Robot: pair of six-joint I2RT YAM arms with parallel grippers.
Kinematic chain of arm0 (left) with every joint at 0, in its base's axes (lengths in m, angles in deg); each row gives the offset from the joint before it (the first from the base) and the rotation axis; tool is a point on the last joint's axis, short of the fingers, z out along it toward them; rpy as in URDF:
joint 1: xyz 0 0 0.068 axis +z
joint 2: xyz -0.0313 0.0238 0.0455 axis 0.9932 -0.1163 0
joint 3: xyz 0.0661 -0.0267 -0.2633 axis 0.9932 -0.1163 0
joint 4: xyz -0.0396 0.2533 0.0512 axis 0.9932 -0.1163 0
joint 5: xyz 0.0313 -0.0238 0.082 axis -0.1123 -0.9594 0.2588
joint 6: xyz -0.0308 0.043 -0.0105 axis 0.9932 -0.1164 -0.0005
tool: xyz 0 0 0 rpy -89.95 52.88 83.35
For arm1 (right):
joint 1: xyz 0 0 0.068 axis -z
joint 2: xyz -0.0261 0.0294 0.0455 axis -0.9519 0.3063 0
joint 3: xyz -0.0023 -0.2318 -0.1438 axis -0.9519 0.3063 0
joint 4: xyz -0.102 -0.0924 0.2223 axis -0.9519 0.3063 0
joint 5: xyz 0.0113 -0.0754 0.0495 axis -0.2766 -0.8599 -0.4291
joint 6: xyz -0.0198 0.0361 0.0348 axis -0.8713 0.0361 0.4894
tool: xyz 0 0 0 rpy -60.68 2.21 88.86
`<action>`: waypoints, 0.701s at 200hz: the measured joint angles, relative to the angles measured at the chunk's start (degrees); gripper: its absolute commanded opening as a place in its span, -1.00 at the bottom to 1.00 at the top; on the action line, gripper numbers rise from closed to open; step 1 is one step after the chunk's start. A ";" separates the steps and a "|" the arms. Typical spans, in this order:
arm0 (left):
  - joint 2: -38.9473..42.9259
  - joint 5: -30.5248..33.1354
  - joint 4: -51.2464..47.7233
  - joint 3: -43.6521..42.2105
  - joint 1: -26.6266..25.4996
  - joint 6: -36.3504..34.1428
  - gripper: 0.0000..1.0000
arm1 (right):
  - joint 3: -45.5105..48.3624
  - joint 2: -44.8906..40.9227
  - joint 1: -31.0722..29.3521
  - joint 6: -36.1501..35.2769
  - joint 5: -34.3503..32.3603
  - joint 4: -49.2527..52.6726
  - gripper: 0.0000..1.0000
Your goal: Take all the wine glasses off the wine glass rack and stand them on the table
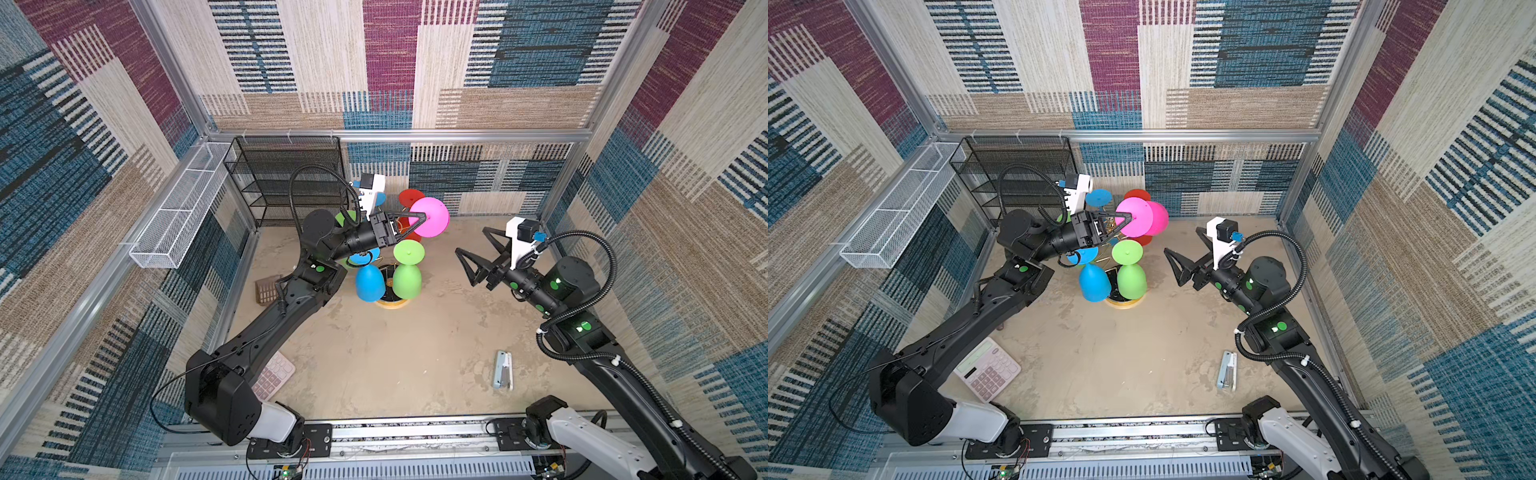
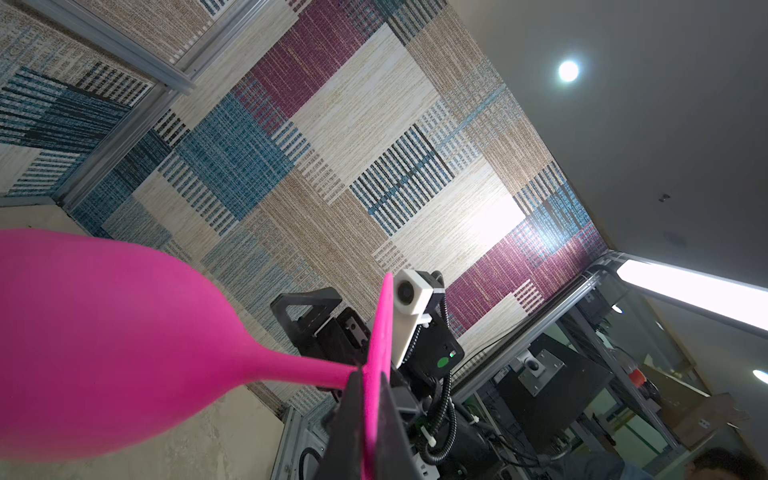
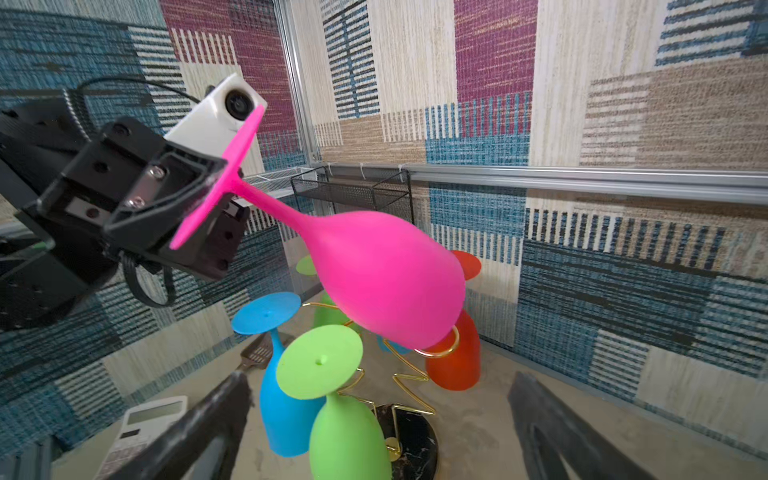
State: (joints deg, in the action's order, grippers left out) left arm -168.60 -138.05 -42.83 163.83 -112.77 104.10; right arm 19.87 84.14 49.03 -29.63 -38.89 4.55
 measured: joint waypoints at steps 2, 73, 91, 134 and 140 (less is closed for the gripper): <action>0.11 0.02 -0.22 0.00 0.04 0.00 -1.00 | 0.13 0.13 0.00 -0.50 0.00 -0.33 0.98; 1.84 0.87 -3.10 -0.76 0.09 1.11 -1.00 | -3.02 9.25 -4.98 -13.18 -0.13 -8.39 0.99; 1.90 1.20 -3.65 -0.76 0.09 1.55 -1.00 | -3.72 11.72 -5.97 -15.08 -0.76 -9.62 0.98; 2.12 1.20 -3.63 -1.07 0.09 2.82 -1.00 | -6.64 17.92 -6.62 -17.70 -1.97 -12.63 0.98; 2.12 1.20 -3.61 -1.07 0.09 2.99 -1.00 | -6.91 18.60 -6.69 -17.88 -2.34 -13.20 0.98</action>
State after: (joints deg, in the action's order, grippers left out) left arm -166.48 -136.84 -46.44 162.76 -112.69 107.10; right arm 12.97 102.74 42.34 -47.51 -41.23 -8.65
